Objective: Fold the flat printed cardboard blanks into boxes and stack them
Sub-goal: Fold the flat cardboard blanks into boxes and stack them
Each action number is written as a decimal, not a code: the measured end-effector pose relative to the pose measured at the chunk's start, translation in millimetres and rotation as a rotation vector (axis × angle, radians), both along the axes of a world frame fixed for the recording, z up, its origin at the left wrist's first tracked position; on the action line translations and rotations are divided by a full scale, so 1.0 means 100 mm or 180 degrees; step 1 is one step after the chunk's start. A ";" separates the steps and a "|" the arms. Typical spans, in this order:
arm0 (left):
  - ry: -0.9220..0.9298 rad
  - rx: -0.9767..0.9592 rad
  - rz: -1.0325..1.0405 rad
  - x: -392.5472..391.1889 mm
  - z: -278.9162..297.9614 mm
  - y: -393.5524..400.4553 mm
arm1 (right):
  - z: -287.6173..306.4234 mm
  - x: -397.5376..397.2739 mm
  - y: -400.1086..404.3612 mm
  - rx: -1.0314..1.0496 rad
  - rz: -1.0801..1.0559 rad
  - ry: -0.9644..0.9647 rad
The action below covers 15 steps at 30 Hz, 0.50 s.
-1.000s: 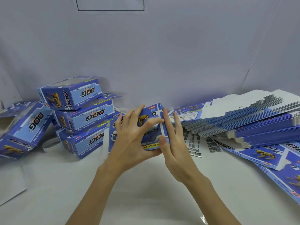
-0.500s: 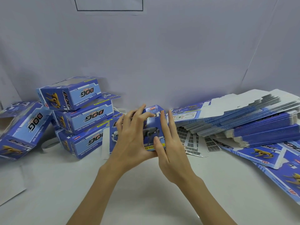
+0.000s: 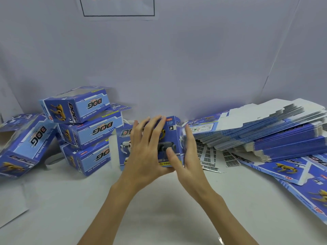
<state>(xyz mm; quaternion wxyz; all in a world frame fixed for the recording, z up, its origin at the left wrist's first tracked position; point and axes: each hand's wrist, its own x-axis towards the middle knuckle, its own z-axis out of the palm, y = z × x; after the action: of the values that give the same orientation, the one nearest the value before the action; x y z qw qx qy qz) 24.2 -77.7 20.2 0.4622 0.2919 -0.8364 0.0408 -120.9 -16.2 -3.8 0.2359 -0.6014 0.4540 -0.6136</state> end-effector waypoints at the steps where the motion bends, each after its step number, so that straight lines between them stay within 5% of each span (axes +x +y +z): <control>1: 0.0025 -0.0119 -0.0027 0.00 -0.01 -0.02 | 0.02 -0.02 -0.01 0.0123 0.0199 -0.0308; 4: 0.0058 -0.0078 -0.0237 -0.01 -0.06 -0.07 | 0.09 -0.12 -0.04 0.0110 0.0284 -0.0448; 9: 0.0164 0.0901 -0.0933 0.11 -0.14 -0.13 | -0.01 -0.23 -0.10 -0.0330 -0.0355 -0.0291; 11: 0.0663 0.1603 -0.1304 0.12 -0.10 -0.15 | -0.05 -0.30 -0.12 -0.0547 -0.0676 0.0373; 15: 0.2607 0.3430 -0.1324 0.07 0.06 -0.16 | -0.07 -0.37 -0.12 -0.0881 -0.0820 0.1774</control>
<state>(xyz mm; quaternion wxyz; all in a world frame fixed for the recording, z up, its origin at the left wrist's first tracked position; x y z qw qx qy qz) 30.9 -93.7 26.1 0.5291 0.3061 -0.5374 -0.5810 -157.8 -28.2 -11.2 -0.0608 -0.7100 0.4857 -0.5062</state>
